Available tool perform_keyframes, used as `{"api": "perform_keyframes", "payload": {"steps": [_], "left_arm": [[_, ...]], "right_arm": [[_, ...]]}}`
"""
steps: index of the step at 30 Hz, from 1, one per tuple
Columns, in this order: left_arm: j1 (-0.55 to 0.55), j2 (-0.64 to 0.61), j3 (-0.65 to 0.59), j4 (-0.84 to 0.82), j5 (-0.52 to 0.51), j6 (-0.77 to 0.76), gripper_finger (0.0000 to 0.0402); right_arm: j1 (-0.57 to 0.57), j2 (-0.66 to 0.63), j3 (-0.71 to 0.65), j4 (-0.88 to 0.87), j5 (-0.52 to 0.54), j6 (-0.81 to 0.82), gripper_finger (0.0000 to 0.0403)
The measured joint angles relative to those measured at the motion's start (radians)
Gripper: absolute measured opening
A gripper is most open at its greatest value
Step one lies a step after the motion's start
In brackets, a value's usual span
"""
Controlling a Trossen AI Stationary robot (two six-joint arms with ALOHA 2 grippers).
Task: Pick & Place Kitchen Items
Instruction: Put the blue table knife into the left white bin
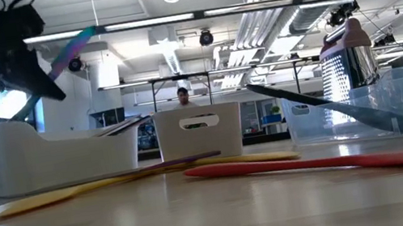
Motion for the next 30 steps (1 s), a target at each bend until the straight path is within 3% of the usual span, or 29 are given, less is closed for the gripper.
{"api": "perform_keyframes", "payload": {"steps": [13, 23, 30], "left_arm": [[0.148, 0.103, -0.012, 0.004, 0.212, 0.100, 0.0001], [0.145, 0.273, -0.011, 0.005, 0.259, 0.149, 0.0001], [0.145, 0.316, -0.008, 0.025, 0.244, 0.147, 0.0003]], "right_arm": [[-0.074, 0.000, 0.000, 0.012, -0.002, -0.096, 0.0159], [-0.068, 0.000, 0.000, 0.024, -0.042, -0.098, 0.0159], [-0.068, 0.000, 0.000, 0.024, -0.043, -0.098, 0.0159]]}}
